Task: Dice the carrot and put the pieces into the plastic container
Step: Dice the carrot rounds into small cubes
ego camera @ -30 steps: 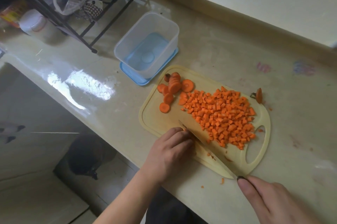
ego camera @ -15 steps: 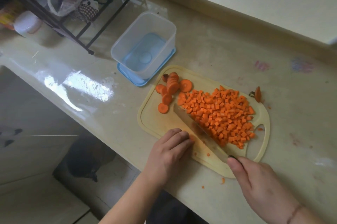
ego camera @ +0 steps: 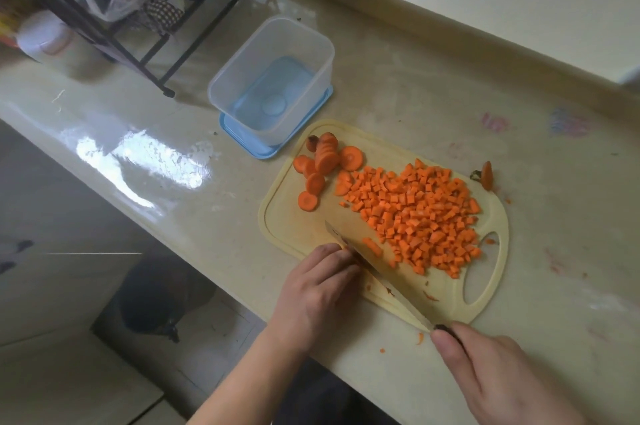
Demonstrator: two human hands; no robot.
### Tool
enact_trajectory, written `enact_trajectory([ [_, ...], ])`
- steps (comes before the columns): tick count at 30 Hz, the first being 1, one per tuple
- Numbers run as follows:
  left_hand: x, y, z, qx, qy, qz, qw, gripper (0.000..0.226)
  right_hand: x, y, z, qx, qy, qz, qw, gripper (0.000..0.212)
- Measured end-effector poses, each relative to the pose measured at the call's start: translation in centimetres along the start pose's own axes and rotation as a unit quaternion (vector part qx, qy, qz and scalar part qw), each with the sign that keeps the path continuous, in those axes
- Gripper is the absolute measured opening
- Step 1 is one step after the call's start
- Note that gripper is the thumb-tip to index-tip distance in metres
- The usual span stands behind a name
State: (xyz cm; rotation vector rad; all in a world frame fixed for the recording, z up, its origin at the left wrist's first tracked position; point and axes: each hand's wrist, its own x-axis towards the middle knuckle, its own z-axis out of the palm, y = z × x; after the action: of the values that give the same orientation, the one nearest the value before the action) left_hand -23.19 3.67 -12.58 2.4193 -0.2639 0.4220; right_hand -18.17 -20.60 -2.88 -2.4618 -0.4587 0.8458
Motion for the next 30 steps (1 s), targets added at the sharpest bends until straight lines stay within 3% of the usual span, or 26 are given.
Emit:
enact_trajectory([
  [6,0.2,0.0,-0.3,0.000,-0.001,0.001,1.000,0.021,2.5,-1.1,0.6,0.016,0.018,-0.043,0.999,0.076],
  [11,-0.8,-0.2,-0.5,0.013,-0.003,0.007,1.000,0.027,1.8,-0.5,-0.5,0.063,0.030,-0.030,0.997,0.077],
  [24,-1.0,-0.2,-0.3,0.000,0.003,0.017,1.000,0.017,0.1,-0.3,0.0,0.020,-0.014,-0.008,1.000,0.092],
  [30,-0.6,0.1,-0.8,-0.008,-0.010,-0.002,1.000,0.026,1.8,-1.6,1.0,-0.017,-0.018,-0.027,0.999,0.073],
])
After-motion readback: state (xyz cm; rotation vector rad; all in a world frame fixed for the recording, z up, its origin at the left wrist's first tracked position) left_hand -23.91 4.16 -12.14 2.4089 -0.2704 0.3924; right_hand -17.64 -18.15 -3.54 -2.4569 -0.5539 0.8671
